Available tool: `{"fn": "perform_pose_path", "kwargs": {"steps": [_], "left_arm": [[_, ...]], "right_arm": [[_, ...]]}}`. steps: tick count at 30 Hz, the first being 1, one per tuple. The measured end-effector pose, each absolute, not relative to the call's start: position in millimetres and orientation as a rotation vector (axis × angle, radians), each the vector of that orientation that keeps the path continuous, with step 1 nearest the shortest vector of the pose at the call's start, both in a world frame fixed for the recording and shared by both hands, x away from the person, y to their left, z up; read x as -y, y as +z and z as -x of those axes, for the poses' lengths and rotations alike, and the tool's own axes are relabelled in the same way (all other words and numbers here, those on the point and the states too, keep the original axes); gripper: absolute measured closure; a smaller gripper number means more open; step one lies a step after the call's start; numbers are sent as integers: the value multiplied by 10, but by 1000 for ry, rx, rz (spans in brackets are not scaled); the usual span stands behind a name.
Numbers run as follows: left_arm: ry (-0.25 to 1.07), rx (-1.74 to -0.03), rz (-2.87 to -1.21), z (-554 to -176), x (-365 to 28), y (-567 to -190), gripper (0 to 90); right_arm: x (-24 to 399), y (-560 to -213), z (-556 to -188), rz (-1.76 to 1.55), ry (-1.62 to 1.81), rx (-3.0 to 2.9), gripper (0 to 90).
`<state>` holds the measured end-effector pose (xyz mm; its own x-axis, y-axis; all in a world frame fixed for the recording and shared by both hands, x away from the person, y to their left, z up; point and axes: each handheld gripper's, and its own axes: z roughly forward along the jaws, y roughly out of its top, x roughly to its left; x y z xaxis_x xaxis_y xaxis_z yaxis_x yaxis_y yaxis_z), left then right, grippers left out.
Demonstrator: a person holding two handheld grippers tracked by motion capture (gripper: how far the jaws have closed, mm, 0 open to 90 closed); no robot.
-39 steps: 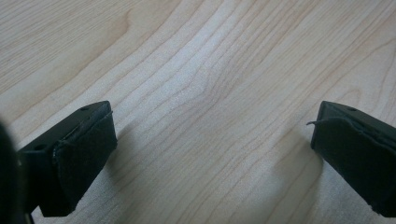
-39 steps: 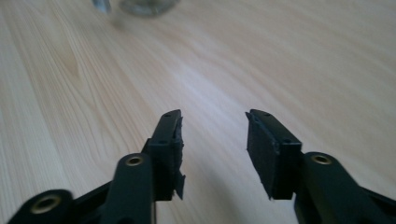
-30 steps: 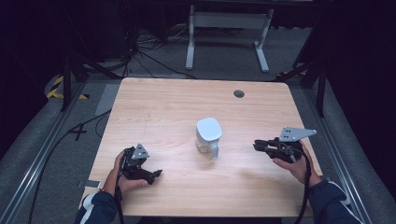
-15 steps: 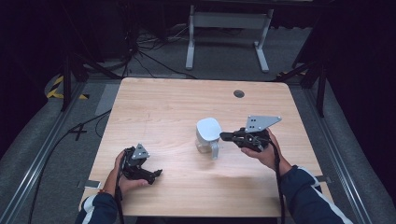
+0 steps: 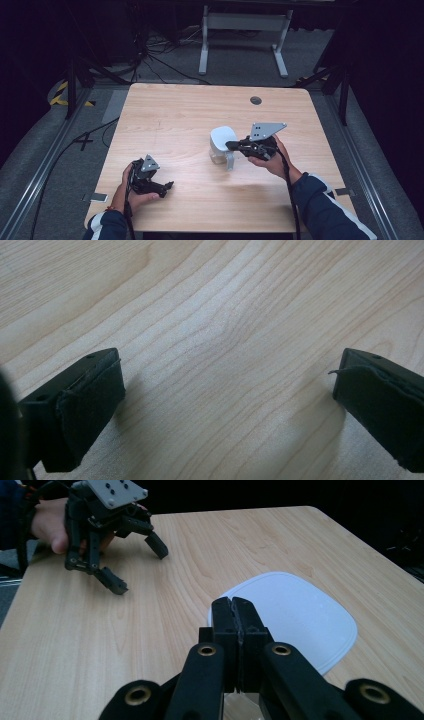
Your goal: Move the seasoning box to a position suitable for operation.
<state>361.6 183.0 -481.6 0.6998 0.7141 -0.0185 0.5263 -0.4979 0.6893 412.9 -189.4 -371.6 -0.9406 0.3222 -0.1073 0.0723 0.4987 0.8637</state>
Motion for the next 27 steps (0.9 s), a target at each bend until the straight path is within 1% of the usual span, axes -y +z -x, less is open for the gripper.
{"fn": "perform_pose_path", "kwargs": {"steps": [11, 12, 13, 14, 15, 16, 17, 18, 21, 23, 26, 27], "left_arm": [[353, -953, -2225, -3611, -1828, -4804, 4], [358, -960, -2226, -3605, -1839, -4779, 30], [358, -960, -2226, -3605, -1839, -4779, 134], [369, -966, -2198, -3615, -1878, -4742, 134], [344, -987, -2154, -3637, -1909, -4730, 339], [322, -1008, -2120, -3661, -1923, -4723, 204], [324, -1019, -2111, -3696, -1922, -4704, 237], [359, -972, -2104, -3721, -1883, -4634, 331], [380, -952, -2080, -3759, -1803, -4557, 317], [395, -921, -2055, -3810, -1676, -4424, 336], [418, -881, -2041, -3886, -1540, -4321, 346], [418, -881, -2041, -3886, -1540, -4321, 362]], "right_arm": [[1895, -3751, -4178, -369, 1412, -2491, 897], [1892, -3749, -4175, -370, 1410, -2493, 898], [1892, -3749, -4175, -370, 1410, -2493, 898], [1886, -3749, -4173, -367, 1410, -2492, 898], [1880, -3752, -4170, -364, 1415, -2495, 898], [1877, -3748, -4161, -361, 1414, -2504, 898], [1875, -3745, -4156, -363, 1409, -2505, 899], [1875, -3743, -4153, -362, 1407, -2507, 899], [1879, -3746, -4155, -360, 1414, -2507, 899], [1887, -3753, -4152, -369, 1427, -2506, 899], [1895, -3752, -4136, -363, 1421, -2506, 898], [1901, -3753, -4134, -362, 1420, -2508, 898]]}}
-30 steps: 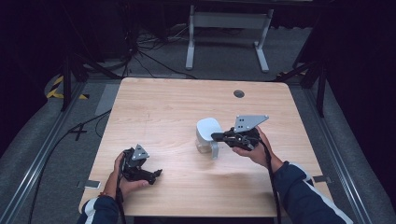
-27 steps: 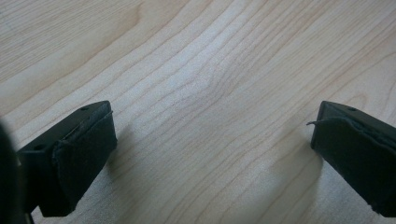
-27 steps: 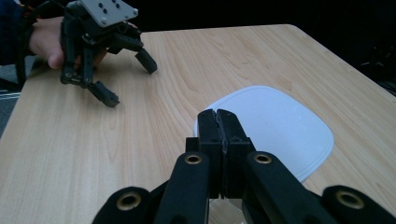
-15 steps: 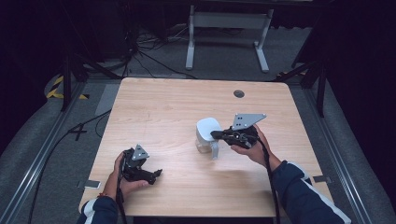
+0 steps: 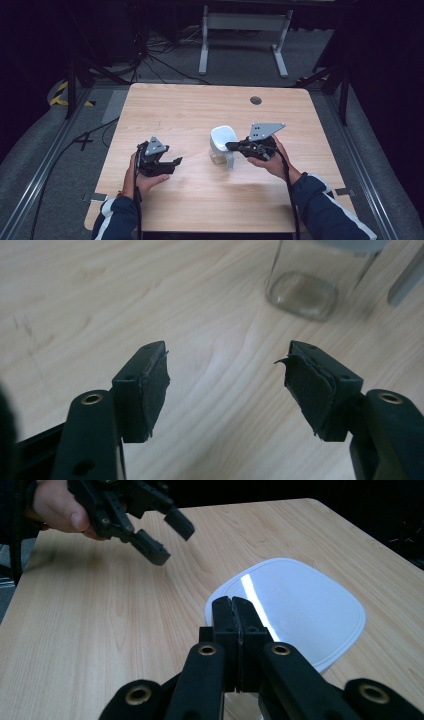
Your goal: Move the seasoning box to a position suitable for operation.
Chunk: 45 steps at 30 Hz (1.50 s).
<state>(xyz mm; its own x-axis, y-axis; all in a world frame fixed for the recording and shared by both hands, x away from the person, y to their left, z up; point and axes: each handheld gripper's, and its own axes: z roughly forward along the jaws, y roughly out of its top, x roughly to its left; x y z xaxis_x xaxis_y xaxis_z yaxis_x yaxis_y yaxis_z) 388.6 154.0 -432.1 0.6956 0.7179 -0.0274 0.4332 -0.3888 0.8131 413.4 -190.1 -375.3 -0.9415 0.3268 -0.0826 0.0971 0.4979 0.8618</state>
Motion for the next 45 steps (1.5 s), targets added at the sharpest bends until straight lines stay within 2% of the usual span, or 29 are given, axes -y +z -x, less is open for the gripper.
{"fn": "perform_pose_path", "kwargs": {"steps": [8, 21, 33, 36, 39, 45], "left_arm": [[442, -840, -2031, -4118, -1231, -4206, 433], [455, -831, -2024, -4414, -918, -4068, 437], [448, -773, -2018, -4501, -725, -3965, 557], [453, -739, -2015, -4493, -693, -3913, 647], [440, -740, -1998, -4491, -661, -3902, 697], [433, -703, -1989, -4487, -627, -3859, 713]], "right_arm": [[1914, -3760, -4140, -356, 1432, -2508, 899], [1924, -3773, -4116, -327, 1429, -2522, 898], [1866, -3828, -4095, -291, 1369, -2553, 898], [1864, -3839, -4100, -290, 1359, -2554, 898], [1876, -3839, -4106, -295, 1361, -2553, 898], [1864, -3842, -4103, -288, 1356, -2559, 898]]}}
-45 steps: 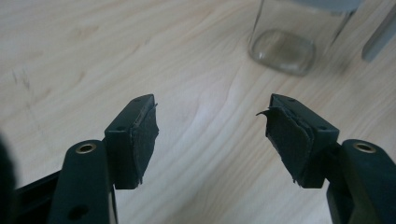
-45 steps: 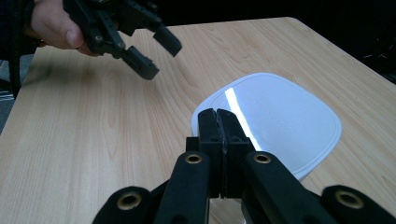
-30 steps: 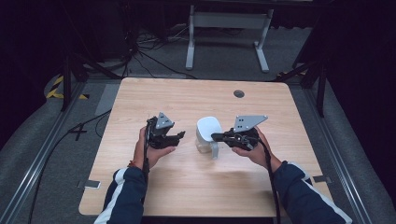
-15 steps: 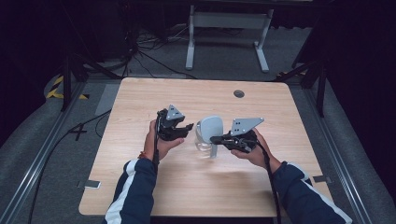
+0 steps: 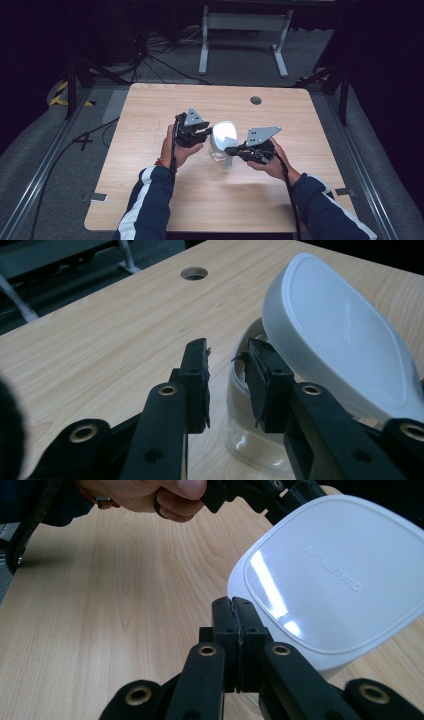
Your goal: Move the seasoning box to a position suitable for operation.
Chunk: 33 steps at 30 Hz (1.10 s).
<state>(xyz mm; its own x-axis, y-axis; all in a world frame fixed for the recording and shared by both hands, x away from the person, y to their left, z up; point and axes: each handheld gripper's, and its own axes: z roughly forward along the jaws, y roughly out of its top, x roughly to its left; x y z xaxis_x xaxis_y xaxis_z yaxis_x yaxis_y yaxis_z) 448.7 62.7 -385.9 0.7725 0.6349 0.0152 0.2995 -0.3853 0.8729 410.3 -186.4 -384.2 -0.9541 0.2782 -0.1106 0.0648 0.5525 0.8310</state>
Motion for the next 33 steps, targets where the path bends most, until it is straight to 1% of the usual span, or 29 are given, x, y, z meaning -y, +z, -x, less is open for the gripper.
{"fn": "perform_pose_path", "kwargs": {"steps": [1, 8, 12, 25, 33], "left_arm": [[429, -696, -1990, -4480, -623, -3851, 717], [423, -642, -1987, -4432, -603, -3793, 840], [418, -605, -1992, -4390, -590, -3741, 891], [416, -481, -2012, -4248, -510, -3589, 898], [414, -421, -2034, -4164, -415, -3562, 899]], "right_arm": [[1864, -3842, -4103, -286, 1353, -2559, 898], [1881, -3838, -4082, -285, 1347, -2562, 897], [1906, -3833, -4071, -291, 1347, -2555, 897], [2002, -3817, -4015, -309, 1329, -2543, 897], [2052, -3808, -3963, -320, 1314, -2539, 897]]}}
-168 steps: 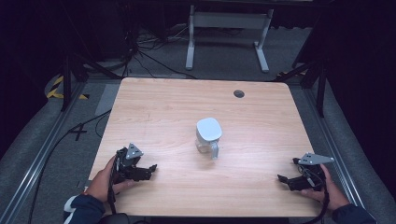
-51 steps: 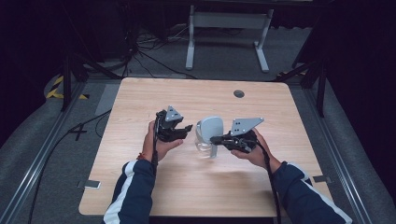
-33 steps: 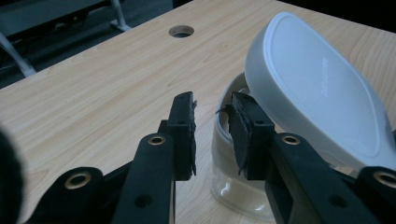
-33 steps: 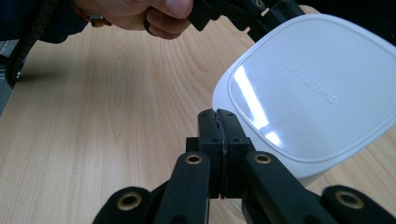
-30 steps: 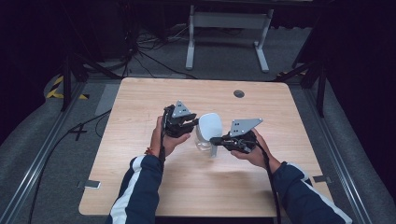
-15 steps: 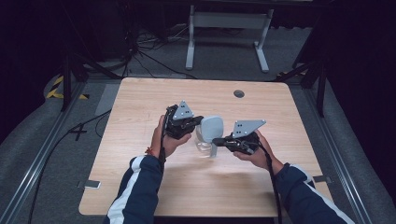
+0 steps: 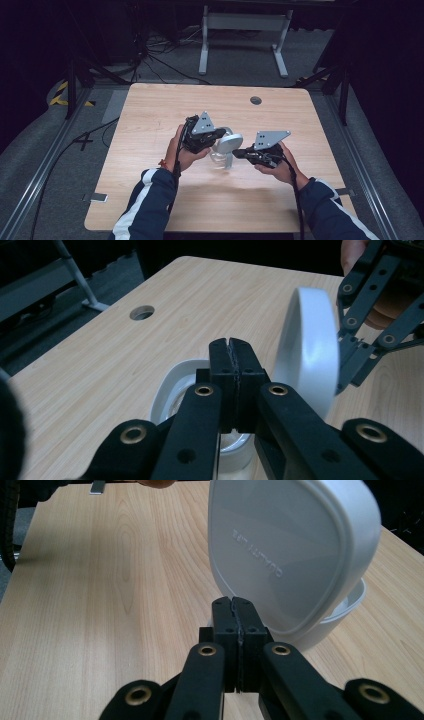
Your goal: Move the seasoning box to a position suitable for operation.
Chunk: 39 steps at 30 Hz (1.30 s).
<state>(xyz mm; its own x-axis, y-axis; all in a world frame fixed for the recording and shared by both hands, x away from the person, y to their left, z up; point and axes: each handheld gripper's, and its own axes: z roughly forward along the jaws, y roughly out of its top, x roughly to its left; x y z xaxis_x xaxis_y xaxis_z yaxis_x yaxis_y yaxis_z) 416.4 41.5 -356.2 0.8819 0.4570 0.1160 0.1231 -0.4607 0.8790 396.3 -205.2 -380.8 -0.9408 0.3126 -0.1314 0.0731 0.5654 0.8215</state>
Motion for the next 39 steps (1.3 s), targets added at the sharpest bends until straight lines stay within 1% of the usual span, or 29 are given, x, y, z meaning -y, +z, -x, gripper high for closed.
{"fn": "perform_pose_path", "kwargs": {"steps": [5, 12, 19, 23, 25, 28, 29, 31, 32, 34, 35, 36, 37, 38, 39], "left_arm": [[434, -384, -2059, -4128, -394, -3537, 899], [453, -400, -2056, -4127, -439, -3522, 898], [493, -465, -2052, -4124, -720, -3529, 875], [528, -492, -2071, -4043, -908, -3590, 854], [523, -507, -2066, -4018, -954, -3621, 822], [532, -515, -2120, -3941, -1110, -3732, 802], [540, -515, -2144, -3917, -1157, -3772, 773], [523, -540, -2172, -3860, -1249, -3871, 728], [528, -547, -2184, -3840, -1282, -3911, 728], [523, -592, -2216, -3765, -1413, -4075, 662], [520, -613, -2226, -3738, -1457, -4122, 634], [520, -613, -2226, -3738, -1457, -4122, 615], [509, -631, -2232, -3706, -1517, -4173, 615], [507, -641, -2239, -3681, -1559, -4209, 590], [508, -649, -2254, -3663, -1589, -4236, 525]], "right_arm": [[2093, -3826, -3935, -325, 1296, -2541, 897], [2156, -3829, -3901, -349, 1288, -2536, 897], [2251, -3815, -3900, -361, 1285, -2533, 896], [2339, -3791, -3891, -370, 1272, -2526, 895], [2389, -3787, -3899, -376, 1254, -2525, 894], [2462, -3777, -3918, -400, 1251, -2516, 889], [2507, -3769, -3925, -413, 1244, -2510, 860], [2625, -3742, -3910, -450, 1221, -2491, 846], [2625, -3742, -3910, -450, 1221, -2491, 850], [2738, -3729, -3872, -477, 1195, -2473, 816], [2782, -3729, -3858, -493, 1190, -2469, 817], [2782, -3729, -3858, -493, 1190, -2469, 817], [2829, -3731, -3846, -499, 1185, -2466, 817], [2882, -3737, -3830, -508, 1179, -2461, 817], [2951, -3747, -3803, -530, 1174, -2462, 815]]}}
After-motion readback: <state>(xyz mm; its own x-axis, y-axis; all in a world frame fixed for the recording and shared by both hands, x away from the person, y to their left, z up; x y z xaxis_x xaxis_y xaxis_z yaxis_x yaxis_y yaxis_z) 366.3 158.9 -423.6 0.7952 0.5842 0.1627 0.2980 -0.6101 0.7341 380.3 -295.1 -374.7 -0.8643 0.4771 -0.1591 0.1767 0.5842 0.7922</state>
